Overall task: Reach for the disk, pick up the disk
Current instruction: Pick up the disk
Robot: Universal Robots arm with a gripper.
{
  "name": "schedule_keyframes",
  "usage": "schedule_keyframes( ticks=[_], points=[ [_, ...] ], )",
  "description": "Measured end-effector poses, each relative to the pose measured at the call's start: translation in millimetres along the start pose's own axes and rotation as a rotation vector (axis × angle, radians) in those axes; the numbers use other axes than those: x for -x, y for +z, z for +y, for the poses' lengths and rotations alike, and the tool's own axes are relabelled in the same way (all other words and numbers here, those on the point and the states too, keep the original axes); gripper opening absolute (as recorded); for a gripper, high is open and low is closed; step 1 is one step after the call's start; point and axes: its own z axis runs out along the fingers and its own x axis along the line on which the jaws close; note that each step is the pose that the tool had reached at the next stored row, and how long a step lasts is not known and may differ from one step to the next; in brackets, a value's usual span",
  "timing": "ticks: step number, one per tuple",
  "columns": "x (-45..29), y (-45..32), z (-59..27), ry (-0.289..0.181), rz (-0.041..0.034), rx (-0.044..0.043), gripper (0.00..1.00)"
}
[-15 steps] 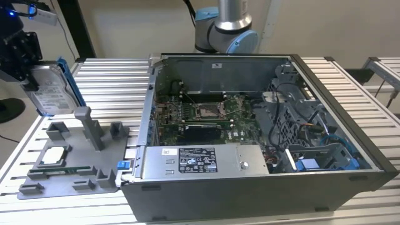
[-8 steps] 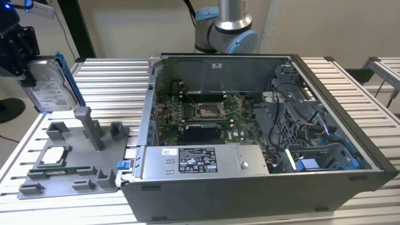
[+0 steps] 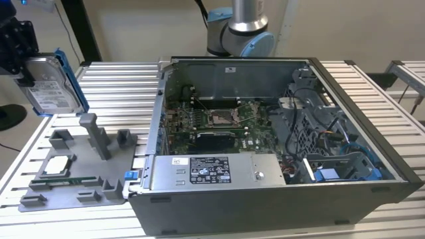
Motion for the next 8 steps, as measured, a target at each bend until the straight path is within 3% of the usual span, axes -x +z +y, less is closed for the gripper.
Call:
schedule_keyframes(
  ticks=[8],
  points=[
    [0.2, -12.0, 0.0, 0.0, 0.0, -0.0002, 0.0]
  ],
)
